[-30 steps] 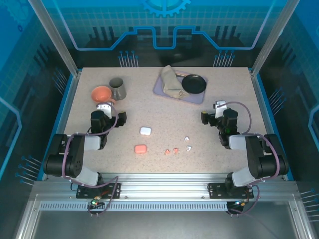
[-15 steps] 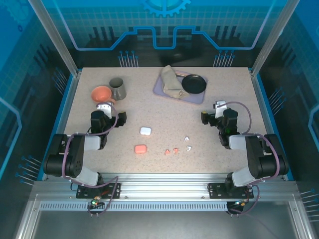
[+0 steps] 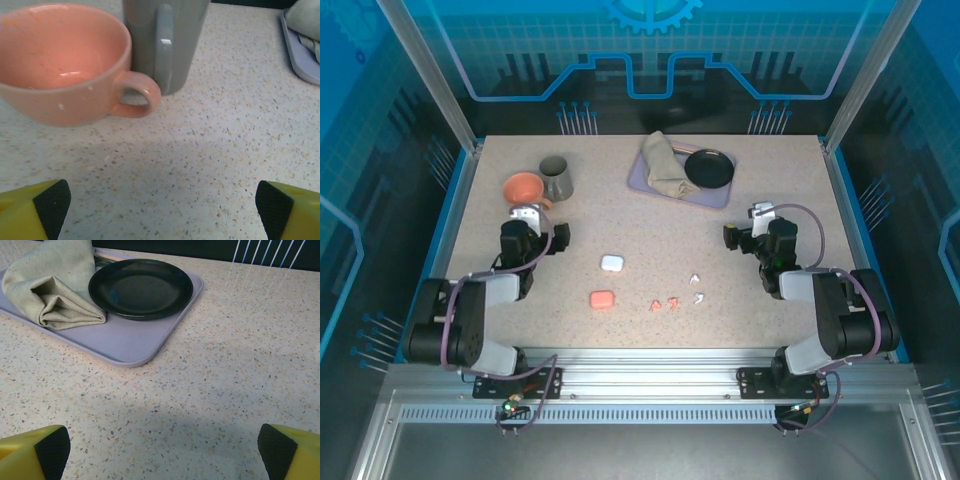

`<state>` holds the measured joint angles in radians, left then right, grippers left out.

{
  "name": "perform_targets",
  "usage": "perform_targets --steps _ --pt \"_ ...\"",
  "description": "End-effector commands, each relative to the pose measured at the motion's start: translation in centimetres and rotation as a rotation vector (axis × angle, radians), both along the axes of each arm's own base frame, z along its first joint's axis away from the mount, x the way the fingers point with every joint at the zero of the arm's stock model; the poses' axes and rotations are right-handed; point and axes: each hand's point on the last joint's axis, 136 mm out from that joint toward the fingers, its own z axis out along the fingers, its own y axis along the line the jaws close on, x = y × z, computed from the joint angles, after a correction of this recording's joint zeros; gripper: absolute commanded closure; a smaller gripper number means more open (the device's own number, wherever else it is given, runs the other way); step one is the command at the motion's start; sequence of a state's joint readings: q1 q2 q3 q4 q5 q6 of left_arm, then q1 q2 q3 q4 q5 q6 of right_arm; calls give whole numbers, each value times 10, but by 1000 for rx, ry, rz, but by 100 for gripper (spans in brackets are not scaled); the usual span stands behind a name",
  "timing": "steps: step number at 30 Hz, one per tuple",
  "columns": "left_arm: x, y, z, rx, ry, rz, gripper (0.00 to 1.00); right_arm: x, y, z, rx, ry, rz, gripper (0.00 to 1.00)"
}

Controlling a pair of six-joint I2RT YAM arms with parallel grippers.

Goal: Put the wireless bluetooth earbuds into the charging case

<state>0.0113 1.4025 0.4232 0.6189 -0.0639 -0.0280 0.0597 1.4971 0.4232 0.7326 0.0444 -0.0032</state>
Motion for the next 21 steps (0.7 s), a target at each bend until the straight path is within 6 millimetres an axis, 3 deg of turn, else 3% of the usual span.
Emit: perform_targets --steps 1,6,11,16,21 --pt "-4 10 47 -25 -47 72 1 8 -11 13 8 17 -55 0" --pt "-32 8 92 -160 -13 130 1 6 -3 41 43 99 -20 0" --pt "-60 -3 106 -320 152 165 1 -12 21 68 98 185 43 0" --pt "-93 -19 108 -414 256 141 1 -33 68 94 75 227 233 0" --pt "-118 -34 101 -511 339 117 1 -53 125 102 -44 315 480 0"
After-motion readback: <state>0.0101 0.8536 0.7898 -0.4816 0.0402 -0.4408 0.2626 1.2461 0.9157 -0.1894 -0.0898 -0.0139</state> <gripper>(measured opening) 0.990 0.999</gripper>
